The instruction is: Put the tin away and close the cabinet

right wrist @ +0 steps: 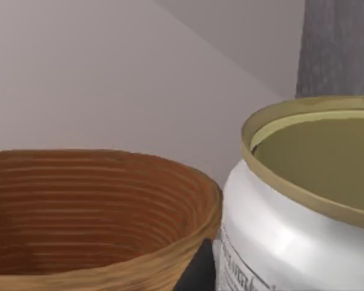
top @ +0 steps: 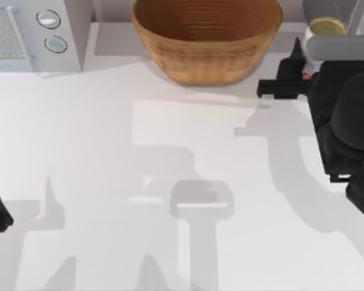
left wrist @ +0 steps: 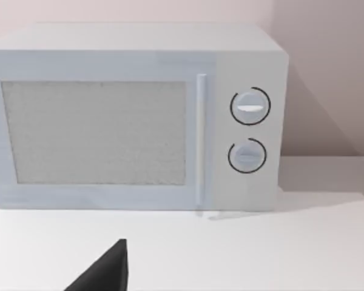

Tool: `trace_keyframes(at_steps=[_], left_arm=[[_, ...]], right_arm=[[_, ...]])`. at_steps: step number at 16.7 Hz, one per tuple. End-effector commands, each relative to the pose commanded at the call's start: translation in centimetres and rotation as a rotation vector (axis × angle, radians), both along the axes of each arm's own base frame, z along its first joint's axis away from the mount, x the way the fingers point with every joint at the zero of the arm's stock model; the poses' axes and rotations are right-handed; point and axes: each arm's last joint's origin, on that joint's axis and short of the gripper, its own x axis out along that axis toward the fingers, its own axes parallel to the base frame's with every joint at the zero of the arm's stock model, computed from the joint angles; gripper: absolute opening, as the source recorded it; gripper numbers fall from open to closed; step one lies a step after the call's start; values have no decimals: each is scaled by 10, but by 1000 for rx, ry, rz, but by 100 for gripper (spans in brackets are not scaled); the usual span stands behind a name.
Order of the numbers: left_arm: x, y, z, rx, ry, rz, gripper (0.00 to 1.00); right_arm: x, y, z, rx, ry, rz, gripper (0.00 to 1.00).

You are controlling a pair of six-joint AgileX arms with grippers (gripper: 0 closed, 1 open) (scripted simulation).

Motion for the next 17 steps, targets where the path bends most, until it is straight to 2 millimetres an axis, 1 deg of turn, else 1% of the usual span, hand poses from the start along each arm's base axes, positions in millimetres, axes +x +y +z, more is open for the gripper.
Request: trace_keyframes(at_steps=[2,5,8,10,12,15,17], left_arm=[[0,0,0,0,0,0,100],[0,0,0,0,0,0,100],[0,0,0,0,0,0,100],[0,0,0,0,0,0,100],[0,0,0,0,0,0,100],[0,0,0,0,0,0,100],[0,0,0,0,0,0,100]], right_arm=[[-12,-22,15,-1,0,0,0],[-38,-59,33,-2,-2,0,0],[-72,-93,40,-2,-2,1,0],[-96,-112,37,-3,-1,2,0],[-117,-127,29,-3,0,3,0],[-144,-142,11,-3,2,5,0],[-156,-148,-2,-2,3,6,0]])
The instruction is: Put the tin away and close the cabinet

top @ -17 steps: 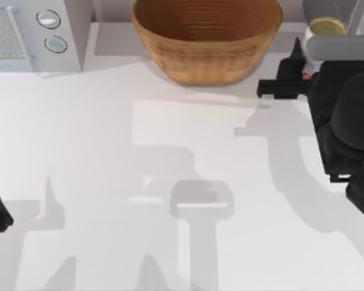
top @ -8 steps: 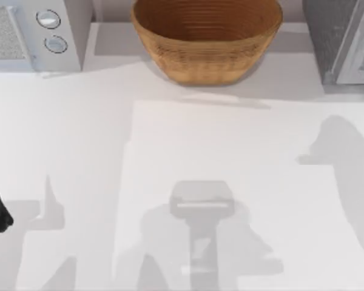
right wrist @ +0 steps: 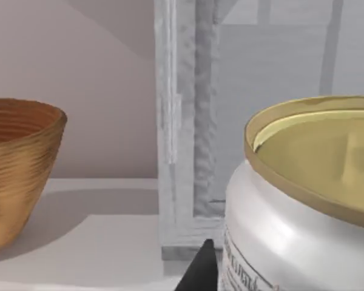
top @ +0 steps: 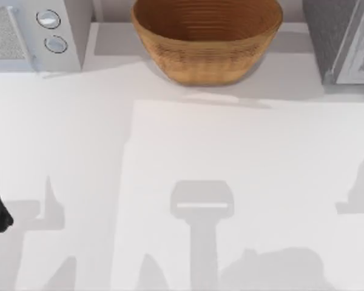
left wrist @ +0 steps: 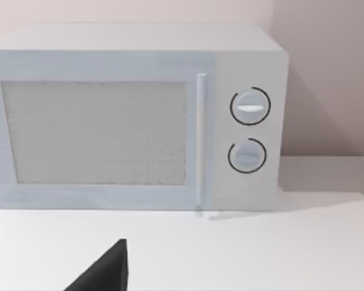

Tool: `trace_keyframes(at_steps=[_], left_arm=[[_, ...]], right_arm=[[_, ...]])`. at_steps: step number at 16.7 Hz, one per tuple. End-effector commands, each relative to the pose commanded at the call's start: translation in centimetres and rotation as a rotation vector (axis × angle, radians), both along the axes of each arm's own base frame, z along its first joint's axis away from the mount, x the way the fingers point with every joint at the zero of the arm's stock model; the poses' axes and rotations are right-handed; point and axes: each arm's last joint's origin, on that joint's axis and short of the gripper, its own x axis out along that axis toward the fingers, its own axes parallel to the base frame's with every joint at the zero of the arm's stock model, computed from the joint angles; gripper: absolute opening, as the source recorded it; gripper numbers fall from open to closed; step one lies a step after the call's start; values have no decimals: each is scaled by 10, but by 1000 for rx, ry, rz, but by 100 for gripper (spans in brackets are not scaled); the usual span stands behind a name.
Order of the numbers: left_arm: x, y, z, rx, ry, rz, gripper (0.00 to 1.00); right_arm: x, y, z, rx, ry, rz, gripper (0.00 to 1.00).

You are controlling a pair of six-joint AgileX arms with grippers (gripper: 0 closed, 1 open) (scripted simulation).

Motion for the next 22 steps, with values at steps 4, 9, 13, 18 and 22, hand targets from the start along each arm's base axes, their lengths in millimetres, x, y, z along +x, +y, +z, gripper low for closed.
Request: trace_keyframes(at_steps=[4,9,13,18,22], left_arm=[[0,0,0,0,0,0,100],[0,0,0,0,0,0,100],[0,0,0,0,0,0,100],[0,0,0,0,0,0,100],[0,0,0,0,0,0,100]], right_arm=[[-12,-7,-22,1,2,3,0],[-15,-8,-28,1,3,4,0],[-15,-8,-25,3,3,5,0],[-14,-6,26,2,2,4,0],[-5,-2,97,1,3,3,0]])
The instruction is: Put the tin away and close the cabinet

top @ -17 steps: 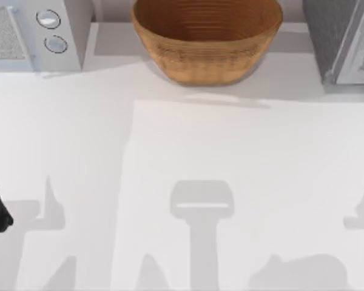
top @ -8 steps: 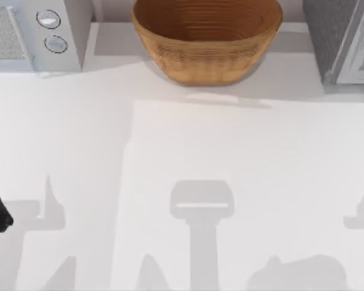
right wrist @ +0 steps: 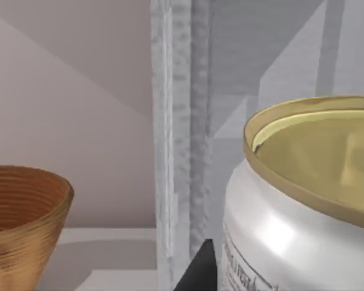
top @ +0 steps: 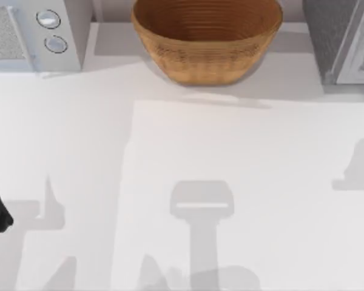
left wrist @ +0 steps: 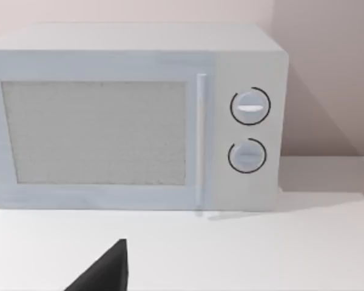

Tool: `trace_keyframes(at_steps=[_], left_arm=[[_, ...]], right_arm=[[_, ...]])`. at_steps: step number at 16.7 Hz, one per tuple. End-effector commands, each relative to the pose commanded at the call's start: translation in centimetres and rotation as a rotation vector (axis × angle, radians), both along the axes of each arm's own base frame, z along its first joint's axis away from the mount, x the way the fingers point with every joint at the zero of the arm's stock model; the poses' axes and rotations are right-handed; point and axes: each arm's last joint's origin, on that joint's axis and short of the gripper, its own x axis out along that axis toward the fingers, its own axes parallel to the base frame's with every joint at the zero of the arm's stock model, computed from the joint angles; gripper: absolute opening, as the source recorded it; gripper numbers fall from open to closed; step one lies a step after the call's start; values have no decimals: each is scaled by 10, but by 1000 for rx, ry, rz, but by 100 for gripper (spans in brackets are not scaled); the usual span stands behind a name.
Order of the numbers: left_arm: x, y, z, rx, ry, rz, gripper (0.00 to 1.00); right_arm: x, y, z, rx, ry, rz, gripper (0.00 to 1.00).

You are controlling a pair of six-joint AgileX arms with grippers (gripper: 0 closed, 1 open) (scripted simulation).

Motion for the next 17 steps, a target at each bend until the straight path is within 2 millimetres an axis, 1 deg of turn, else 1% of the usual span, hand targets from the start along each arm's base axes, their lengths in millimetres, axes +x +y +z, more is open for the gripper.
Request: trace_keyframes(at_steps=[2,5,7,9,11,13,15,17], left_arm=[[0,0,0,0,0,0,100],[0,0,0,0,0,0,100],[0,0,0,0,0,0,100],[0,0,0,0,0,0,100],[0,0,0,0,0,0,100],[0,0,0,0,0,0,100],[0,0,0,0,0,0,100],[0,0,0,0,0,0,100]], right_arm=[[10,3,40,0,1,0,0],[33,9,97,0,1,0,0],[52,14,132,-1,1,0,0],[72,20,162,-1,0,0,0],[93,26,185,0,0,1,0],[111,32,203,0,0,1,0],[126,38,216,1,0,2,0],[137,42,223,1,0,2,0]])
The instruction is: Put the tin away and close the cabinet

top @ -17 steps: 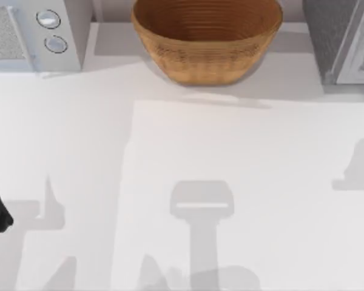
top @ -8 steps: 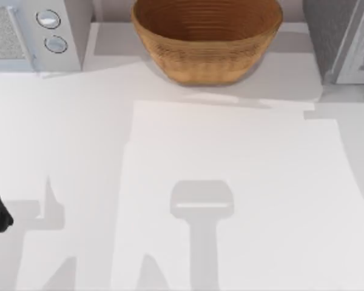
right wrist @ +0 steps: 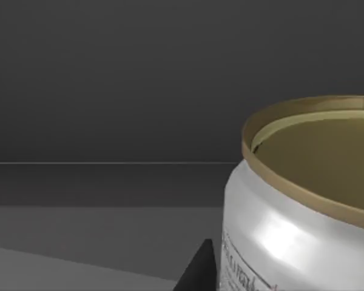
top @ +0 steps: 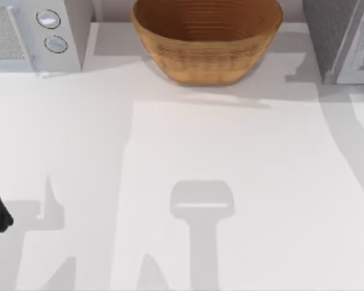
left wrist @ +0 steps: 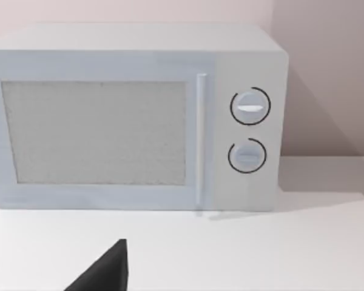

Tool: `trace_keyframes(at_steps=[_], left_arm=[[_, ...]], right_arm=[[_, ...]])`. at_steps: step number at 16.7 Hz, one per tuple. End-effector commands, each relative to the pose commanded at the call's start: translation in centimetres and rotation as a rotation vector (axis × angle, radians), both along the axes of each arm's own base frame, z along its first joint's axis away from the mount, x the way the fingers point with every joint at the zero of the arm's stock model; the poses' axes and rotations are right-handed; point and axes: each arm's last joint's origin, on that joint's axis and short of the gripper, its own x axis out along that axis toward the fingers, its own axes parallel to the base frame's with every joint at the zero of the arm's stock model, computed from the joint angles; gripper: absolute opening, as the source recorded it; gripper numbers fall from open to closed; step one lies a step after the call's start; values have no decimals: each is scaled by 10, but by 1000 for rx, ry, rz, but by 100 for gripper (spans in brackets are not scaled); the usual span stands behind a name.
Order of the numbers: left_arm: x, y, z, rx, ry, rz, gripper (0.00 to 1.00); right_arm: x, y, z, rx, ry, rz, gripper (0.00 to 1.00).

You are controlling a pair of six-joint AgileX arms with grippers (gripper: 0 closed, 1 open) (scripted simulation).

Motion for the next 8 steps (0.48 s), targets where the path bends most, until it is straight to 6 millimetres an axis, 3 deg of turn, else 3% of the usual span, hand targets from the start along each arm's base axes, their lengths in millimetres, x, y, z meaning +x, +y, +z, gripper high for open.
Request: trace_keyframes(at_steps=[8], left_arm=[[0,0,0,0,0,0,100]], right_arm=[[6,1,4,2,0,-3,0]])
